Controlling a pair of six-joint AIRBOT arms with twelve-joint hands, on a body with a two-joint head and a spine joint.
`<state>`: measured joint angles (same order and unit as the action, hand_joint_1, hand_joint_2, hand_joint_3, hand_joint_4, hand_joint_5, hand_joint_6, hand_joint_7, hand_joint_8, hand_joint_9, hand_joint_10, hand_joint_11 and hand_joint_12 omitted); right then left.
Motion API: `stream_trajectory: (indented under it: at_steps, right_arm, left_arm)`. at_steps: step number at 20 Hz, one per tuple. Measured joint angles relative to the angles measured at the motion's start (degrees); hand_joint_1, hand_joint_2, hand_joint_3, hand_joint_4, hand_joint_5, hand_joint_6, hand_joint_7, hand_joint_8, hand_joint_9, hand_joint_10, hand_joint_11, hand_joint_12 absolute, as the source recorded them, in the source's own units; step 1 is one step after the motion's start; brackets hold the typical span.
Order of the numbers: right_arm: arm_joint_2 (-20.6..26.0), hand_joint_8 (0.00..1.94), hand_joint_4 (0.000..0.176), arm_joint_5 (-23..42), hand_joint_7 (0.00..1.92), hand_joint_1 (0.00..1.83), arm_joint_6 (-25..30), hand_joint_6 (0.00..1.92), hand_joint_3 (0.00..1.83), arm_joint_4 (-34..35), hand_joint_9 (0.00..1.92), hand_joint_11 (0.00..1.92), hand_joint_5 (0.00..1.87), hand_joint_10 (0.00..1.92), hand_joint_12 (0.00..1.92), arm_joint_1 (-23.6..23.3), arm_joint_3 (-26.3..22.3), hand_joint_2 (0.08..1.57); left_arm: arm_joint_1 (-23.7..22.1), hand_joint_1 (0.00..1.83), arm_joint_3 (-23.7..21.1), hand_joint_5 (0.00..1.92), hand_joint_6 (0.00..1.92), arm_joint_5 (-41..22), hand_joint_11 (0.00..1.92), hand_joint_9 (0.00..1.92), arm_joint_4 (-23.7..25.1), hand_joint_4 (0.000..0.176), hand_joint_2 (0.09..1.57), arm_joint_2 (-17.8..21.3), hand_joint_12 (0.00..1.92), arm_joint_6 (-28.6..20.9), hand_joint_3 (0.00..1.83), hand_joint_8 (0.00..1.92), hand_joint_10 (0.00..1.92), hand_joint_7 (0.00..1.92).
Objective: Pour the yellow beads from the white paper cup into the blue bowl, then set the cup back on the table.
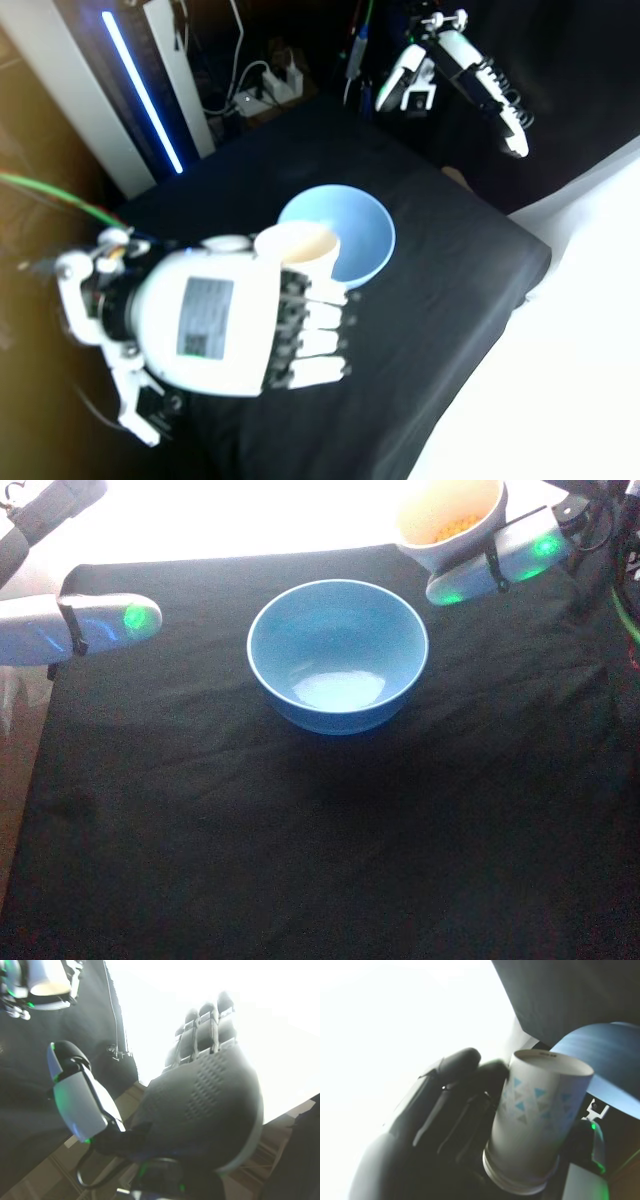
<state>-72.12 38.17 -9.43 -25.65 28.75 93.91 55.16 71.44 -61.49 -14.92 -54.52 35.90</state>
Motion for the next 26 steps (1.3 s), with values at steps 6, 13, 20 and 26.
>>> stream_trajectory:
  at_steps: [6,13,20,26]
  right_arm:
    - [0.13,0.95,0.0,-4.26,1.14,1.28,0.07,0.63,0.0,-8.94,1.14,0.7,1.05,0.83,1.67,-4.13,-0.52,1.07]
    - [0.24,0.93,0.0,-7.8,1.14,1.2,0.31,0.73,0.0,-18.05,1.15,0.98,1.09,1.38,1.79,-7.82,-2.05,1.07]
    - [0.24,1.87,0.0,-10.64,1.15,1.16,0.42,0.94,0.0,-25.7,1.34,1.41,0.99,1.92,1.92,-10.91,-3.82,1.11]
    - [-0.04,1.47,0.0,-12.37,0.99,1.16,0.46,1.04,0.0,-30.77,1.06,1.1,0.93,1.81,1.92,-10.88,-4.52,1.14]
  left_arm:
    - [-0.59,0.49,0.09,0.03,0.0,1.31,0.0,0.09,0.92,0.0,0.75,-0.35,0.09,-0.02,0.0,0.01,0.01,0.15]
    - [-1.77,0.49,0.46,0.02,0.0,3.1,0.04,0.18,2.58,0.0,0.77,-0.35,0.27,-0.07,0.0,0.0,0.0,0.2]
    - [-2.84,0.51,0.57,0.05,0.0,4.33,0.0,0.11,4.04,0.0,0.77,-0.35,0.36,-0.07,0.0,0.0,0.01,0.08]
    - [-4.17,0.5,0.7,0.03,0.0,6.19,0.0,0.1,5.97,0.014,0.76,-0.35,0.26,-0.09,0.0,0.0,0.01,0.1]
